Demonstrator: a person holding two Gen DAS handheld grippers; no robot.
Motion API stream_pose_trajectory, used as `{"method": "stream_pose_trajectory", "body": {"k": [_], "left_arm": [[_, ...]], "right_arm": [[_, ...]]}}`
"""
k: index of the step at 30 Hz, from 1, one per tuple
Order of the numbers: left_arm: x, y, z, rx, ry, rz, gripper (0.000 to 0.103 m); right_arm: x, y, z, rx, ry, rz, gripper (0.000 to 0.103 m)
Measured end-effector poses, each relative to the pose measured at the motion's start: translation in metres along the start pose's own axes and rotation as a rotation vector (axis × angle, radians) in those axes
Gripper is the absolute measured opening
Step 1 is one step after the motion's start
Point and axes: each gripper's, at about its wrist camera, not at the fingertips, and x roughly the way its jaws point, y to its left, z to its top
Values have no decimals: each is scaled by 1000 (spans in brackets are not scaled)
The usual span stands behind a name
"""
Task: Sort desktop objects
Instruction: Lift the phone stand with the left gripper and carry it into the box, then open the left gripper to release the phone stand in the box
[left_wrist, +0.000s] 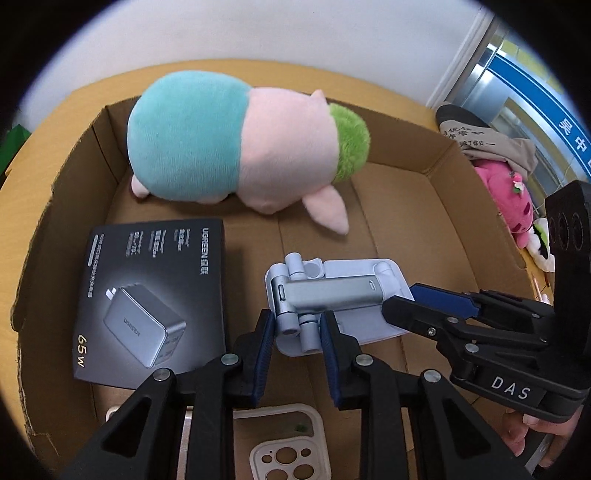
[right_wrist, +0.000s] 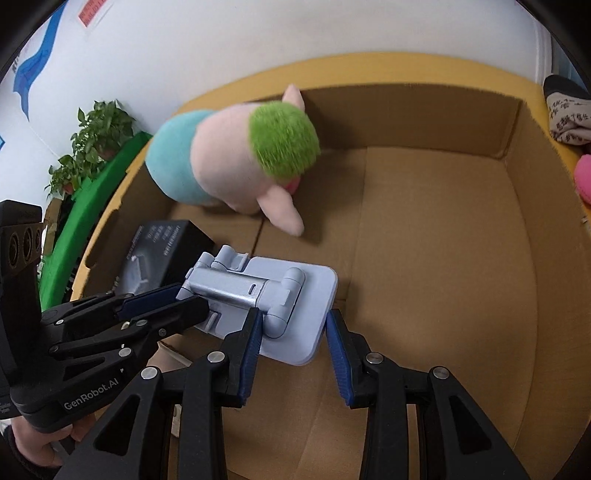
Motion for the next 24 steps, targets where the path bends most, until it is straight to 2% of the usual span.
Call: {"method": "stream_pose_trajectory", "body": {"k": [3, 6, 7, 8, 10, 11, 12, 13, 14, 15, 16, 17, 18, 20, 23, 24], "left_arm": [[1, 0, 0, 6, 10, 18, 15], [-1, -1, 2, 15, 10, 69, 15], [-3, 0, 4, 9, 8, 64, 15], [-7, 0, 4, 0, 2, 50, 15], [-23, -1, 4, -1, -44, 36, 16], [-33, -4, 3, 7, -75, 43, 23], [-44, -6, 1, 16, -103, 50, 35], [-60, -10, -3, 36, -157, 57, 42], [-77, -16, -9, 56, -216, 64, 57], [-92, -21, -15, 76, -277, 76, 65], [-112, -30, -28, 102, -369, 107, 66], [-135, -36, -46, 126, -463, 147, 72], [-150, -40, -61, 143, -528, 167, 84], [-170, -49, -85, 164, -611, 158, 85], [-187, -56, -117, 162, -638, 121, 85], [-191, -58, -126, 153, -648, 114, 80]], "right_arm": [[8, -5, 0, 22, 29, 5, 38], [6, -4, 0, 14, 27, 0, 38], [3, -2, -2, 11, 22, -5, 38], [-1, -2, -2, 12, 17, -10, 41], [-16, -1, -4, 17, -6, 9, 56], [-25, 1, -6, 13, -33, 18, 72], [-38, 4, -9, 6, -69, 13, 87], [-57, 10, -14, -7, -125, -12, 92], [-75, 16, -22, -25, -185, -35, 99], [-88, 21, -29, -42, -224, -43, 101], [-106, 28, -41, -73, -276, -56, 102], [-120, 34, -53, -97, -311, -68, 103], [-130, 39, -63, -106, -328, -77, 103], [-150, 45, -91, -107, -360, -77, 103], [-170, 46, -124, -112, -397, -100, 103], [-174, 45, -132, -110, -403, -114, 103]]}}
